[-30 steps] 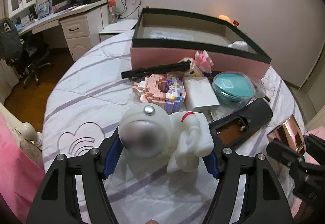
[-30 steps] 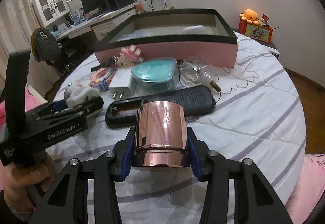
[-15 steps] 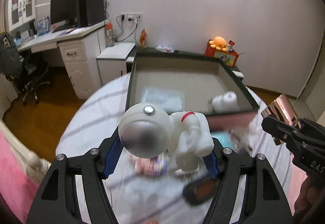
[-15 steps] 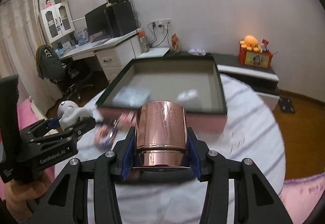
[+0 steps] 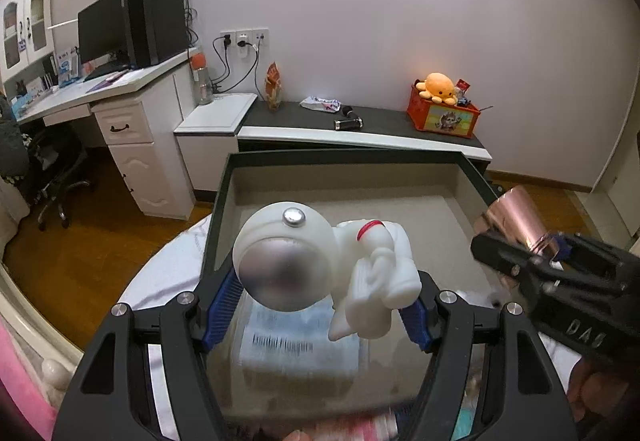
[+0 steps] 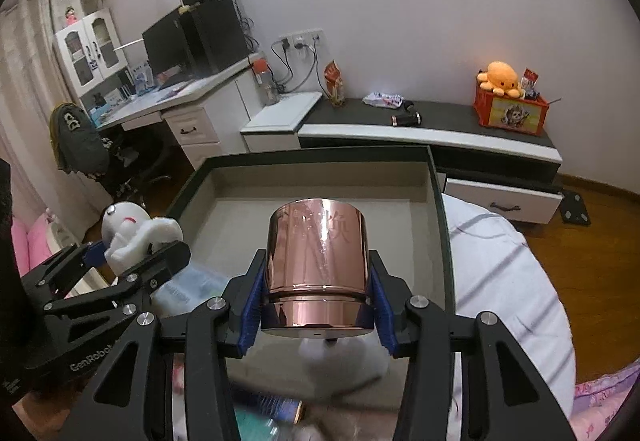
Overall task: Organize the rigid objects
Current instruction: 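Lower both held items into the pink box and open both tools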
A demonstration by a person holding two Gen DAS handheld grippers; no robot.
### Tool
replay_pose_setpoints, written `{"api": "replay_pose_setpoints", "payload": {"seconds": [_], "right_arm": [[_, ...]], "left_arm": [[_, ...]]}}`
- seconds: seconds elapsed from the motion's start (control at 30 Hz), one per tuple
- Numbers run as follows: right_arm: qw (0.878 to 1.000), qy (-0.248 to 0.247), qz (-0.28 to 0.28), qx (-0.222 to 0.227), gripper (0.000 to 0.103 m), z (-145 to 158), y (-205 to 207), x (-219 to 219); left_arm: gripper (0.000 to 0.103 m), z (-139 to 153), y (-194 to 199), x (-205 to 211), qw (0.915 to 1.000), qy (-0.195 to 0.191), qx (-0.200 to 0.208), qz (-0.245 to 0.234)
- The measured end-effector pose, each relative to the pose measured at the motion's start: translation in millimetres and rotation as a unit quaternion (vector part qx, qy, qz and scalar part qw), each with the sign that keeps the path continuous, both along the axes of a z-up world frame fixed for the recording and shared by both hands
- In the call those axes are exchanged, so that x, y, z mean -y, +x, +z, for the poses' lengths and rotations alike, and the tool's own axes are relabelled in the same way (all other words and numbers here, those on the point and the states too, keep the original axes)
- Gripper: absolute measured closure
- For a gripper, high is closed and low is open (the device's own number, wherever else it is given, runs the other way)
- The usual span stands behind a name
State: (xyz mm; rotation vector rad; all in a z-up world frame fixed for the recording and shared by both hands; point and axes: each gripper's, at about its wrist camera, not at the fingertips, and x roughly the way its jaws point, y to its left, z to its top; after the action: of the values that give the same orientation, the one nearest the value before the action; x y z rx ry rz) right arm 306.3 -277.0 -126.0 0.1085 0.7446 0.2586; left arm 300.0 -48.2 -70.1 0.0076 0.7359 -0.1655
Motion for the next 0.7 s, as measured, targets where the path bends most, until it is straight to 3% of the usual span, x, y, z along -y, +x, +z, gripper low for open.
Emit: {"api": "replay_pose_setpoints", "payload": {"seconds": [0.4,0.6,0.7], "right_arm": [[0.998,-0.034,0.007,-0.054,0.055,-33.2,45.0,-8.9],[0.996,-0.057,0.003,-0.062,0.054,-32.6,45.1,-11.4],[0.997,-0.046,-0.006,-0.061,0.024,-30.0,40.7,-5.1]], "left_arm": [[0.031,-35.1,53.2,13.5,0.9980,0.030,-0.055,-0.002],[0.011,-33.6,53.9,9.4,0.9973,0.038,-0.057,0.025],[0.007,-26.2,45.9,-1.3,0.9981,0.027,-0.046,0.032]]}}
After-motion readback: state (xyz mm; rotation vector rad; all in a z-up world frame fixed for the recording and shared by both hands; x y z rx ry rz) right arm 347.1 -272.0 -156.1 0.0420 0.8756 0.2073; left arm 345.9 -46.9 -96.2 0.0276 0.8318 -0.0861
